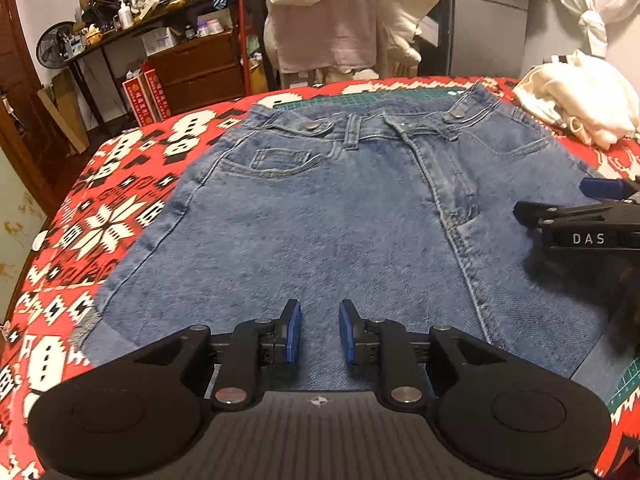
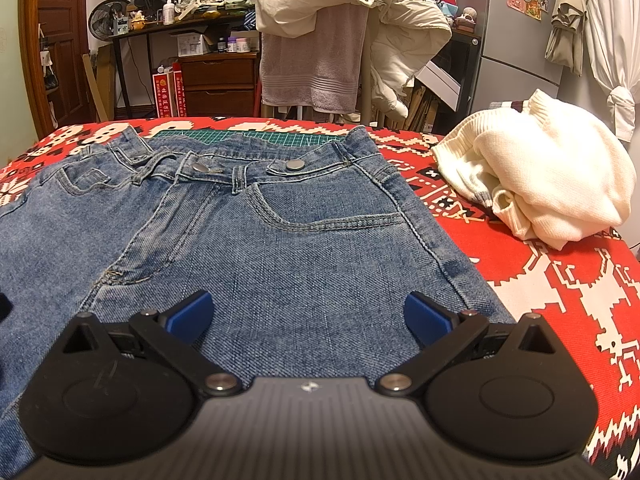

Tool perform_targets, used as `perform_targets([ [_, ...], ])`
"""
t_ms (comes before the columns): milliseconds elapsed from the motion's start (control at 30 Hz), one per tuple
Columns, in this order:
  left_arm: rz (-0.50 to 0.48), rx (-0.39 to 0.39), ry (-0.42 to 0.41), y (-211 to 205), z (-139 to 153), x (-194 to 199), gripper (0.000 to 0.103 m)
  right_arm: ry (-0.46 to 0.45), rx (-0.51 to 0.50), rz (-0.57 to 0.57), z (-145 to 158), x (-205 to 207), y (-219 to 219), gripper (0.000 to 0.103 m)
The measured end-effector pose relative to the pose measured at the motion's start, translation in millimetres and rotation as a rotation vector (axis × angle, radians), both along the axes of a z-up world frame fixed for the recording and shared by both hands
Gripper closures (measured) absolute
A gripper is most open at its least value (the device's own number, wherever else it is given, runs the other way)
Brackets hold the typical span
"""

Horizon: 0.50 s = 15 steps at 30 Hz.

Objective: Fold clothes

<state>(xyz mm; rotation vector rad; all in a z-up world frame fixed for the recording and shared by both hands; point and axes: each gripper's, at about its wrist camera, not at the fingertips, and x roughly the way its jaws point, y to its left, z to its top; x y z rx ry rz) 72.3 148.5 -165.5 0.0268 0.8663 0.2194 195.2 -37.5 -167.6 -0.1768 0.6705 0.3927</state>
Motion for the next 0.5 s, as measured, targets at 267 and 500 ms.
perform_targets([
  [267,-0.107,-0.051,-0.069,-34.4,18.8,44.5,0.081,0.0,-0.001,-0.003,-0.4,0.7,0.6,0.0],
  [500,-0.158,-0.149,-0.053,-58.1,9.2,84.2,0.083,-0.001,-0.002,-0.002,-0.7,0.4,0.9,0.0],
])
